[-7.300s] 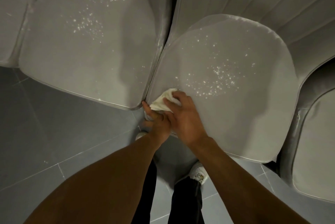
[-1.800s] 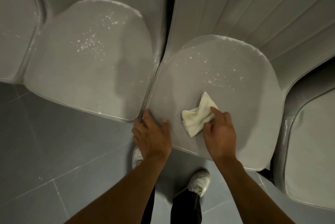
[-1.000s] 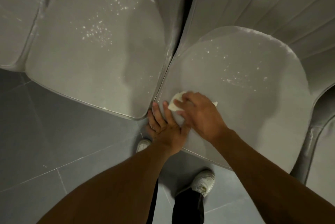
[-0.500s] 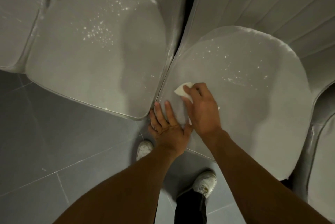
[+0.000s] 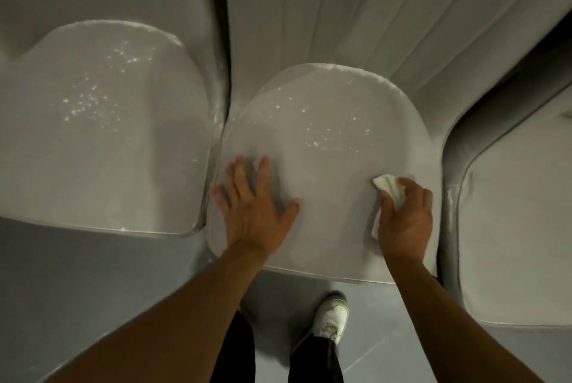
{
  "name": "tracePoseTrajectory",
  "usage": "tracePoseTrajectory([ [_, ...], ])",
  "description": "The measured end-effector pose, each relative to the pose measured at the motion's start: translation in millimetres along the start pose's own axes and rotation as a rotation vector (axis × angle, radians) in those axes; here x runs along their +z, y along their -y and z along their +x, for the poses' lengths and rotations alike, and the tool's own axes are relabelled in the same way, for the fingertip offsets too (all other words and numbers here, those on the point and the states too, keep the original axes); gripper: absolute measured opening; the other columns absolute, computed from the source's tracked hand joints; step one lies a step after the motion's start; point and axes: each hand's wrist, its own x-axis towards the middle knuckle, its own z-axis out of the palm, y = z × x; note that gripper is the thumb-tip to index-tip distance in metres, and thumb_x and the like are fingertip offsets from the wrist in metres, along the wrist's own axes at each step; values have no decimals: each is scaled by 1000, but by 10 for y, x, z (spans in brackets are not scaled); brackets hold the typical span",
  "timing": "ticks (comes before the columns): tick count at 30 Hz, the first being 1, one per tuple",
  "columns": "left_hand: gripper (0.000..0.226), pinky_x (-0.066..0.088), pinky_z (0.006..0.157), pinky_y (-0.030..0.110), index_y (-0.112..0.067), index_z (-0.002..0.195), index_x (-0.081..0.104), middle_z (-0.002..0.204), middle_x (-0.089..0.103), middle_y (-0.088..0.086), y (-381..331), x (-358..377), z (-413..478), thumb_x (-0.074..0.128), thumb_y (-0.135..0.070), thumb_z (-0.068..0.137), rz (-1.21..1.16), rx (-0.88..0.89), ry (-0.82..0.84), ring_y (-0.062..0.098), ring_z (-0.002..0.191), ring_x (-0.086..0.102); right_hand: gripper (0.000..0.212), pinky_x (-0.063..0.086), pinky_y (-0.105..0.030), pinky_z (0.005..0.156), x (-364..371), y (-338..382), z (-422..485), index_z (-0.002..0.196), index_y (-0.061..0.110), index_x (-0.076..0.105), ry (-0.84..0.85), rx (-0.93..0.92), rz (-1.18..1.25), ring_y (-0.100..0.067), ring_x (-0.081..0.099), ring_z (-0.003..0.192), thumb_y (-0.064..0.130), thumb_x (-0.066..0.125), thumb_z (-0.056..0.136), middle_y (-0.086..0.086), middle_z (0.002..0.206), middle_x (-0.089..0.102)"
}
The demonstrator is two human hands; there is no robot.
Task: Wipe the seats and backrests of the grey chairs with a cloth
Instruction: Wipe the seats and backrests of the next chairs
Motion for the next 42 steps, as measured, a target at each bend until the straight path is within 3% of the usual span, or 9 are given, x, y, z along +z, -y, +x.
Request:
tracePoseTrajectory([
  [3, 121, -22, 113, 68, -36, 147, -40, 149, -53, 13, -82, 22, 181, 31, -98, 71, 83, -3, 251, 41, 139, -47, 35, 39, -28, 90, 24, 43, 205, 126, 15, 54, -120, 235, 122, -27, 55, 111, 34, 60, 97, -9, 126, 53],
  [7, 138, -31, 105, 66, -36, 135, -53, 132, -68, 12, -89, -18, 261, 42, -102, 60, 102, -51, 424, 40, 126, -59, 31, 38, -22, 94, 277, 254, 284, 124, 13, 61, -158, 275, 221, -25, 58, 109, 28, 62, 97, -9, 123, 58],
  [11, 142, -28, 107, 69, -35, 128, -58, 128, -69, 14, -129, -56, 301, 49, -99, 60, 124, -73, 484, 42, 122, -60, 28, 43, -23, 91, 639, 592, 64, 119, 8, 67, -66, -50, 220, -24, 61, 103, 24, 61, 97, -12, 114, 64],
  [18, 142, -25, 107, 71, -33, 119, -64, 124, -71, 17, -193, -131, 349, 50, -97, 63, 145, -122, 590, 44, 120, -61, 32, 54, -42, 88, 717, 735, -133, 120, 12, 68, 237, -522, 128, -31, 62, 100, 17, 59, 89, -11, 115, 62],
  [25, 144, -28, 106, 70, -35, 123, -61, 123, -72, 14, -194, -154, 355, 48, -102, 57, 143, -113, 626, 43, 117, -63, 32, 41, -24, 88, 138, 41, 426, 128, 14, 59, -105, 70, 75, -26, 58, 106, 28, 57, 99, -9, 123, 53],
  [28, 145, -28, 106, 70, -34, 121, -63, 122, -72, 15, -205, -150, 381, 49, -101, 57, 144, -124, 646, 43, 116, -64, 35, 37, -19, 94, 246, 164, 568, 129, 13, 61, -155, 170, 150, -23, 58, 111, 31, 56, 100, -8, 126, 56],
  [32, 145, -26, 107, 71, -33, 117, -64, 122, -72, 16, -222, -133, 415, 49, -101, 57, 149, -146, 658, 43, 115, -64, 30, 38, -17, 90, 647, 603, 568, 120, 7, 68, -137, 54, 216, -29, 63, 101, 24, 63, 96, -15, 114, 64],
  [37, 146, -21, 108, 73, -31, 122, -63, 126, -70, 17, -221, -96, 410, 47, -101, 57, 150, -149, 622, 45, 121, -60, 28, 49, -32, 90, 883, 974, 270, 118, 10, 70, 67, -249, 215, -29, 64, 100, 20, 63, 92, -12, 114, 65],
  [42, 145, -23, 108, 72, -33, 112, -67, 123, -71, 16, -252, -116, 419, 49, -101, 57, 155, -167, 630, 44, 119, -62, 35, 53, -36, 88, 631, 617, 149, 124, 11, 66, 167, -387, 135, -29, 62, 100, 17, 60, 90, -11, 115, 60],
])
